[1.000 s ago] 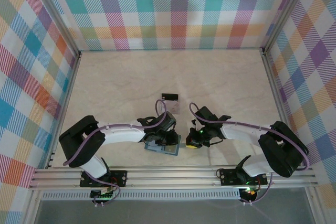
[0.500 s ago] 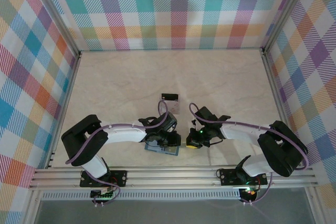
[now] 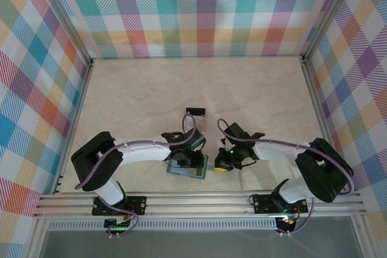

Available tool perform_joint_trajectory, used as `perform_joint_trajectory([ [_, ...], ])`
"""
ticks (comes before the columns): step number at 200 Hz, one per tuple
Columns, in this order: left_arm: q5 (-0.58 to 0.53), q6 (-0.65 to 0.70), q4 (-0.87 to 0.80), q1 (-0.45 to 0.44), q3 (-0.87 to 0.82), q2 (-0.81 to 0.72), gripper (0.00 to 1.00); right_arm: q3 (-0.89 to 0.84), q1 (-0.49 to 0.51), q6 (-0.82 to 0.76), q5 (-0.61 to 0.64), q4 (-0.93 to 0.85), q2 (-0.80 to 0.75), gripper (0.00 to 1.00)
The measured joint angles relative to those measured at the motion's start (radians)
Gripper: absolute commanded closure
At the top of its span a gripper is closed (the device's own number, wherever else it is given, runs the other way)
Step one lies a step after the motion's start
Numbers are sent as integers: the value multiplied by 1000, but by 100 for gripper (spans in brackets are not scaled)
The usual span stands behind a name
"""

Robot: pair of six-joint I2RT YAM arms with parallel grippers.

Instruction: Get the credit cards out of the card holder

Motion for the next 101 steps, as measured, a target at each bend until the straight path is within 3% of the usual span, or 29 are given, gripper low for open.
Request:
perform_joint_trajectory([
  [101, -339, 76, -423, -130, 270, 147, 53, 3, 0, -13, 16, -35, 0, 89],
])
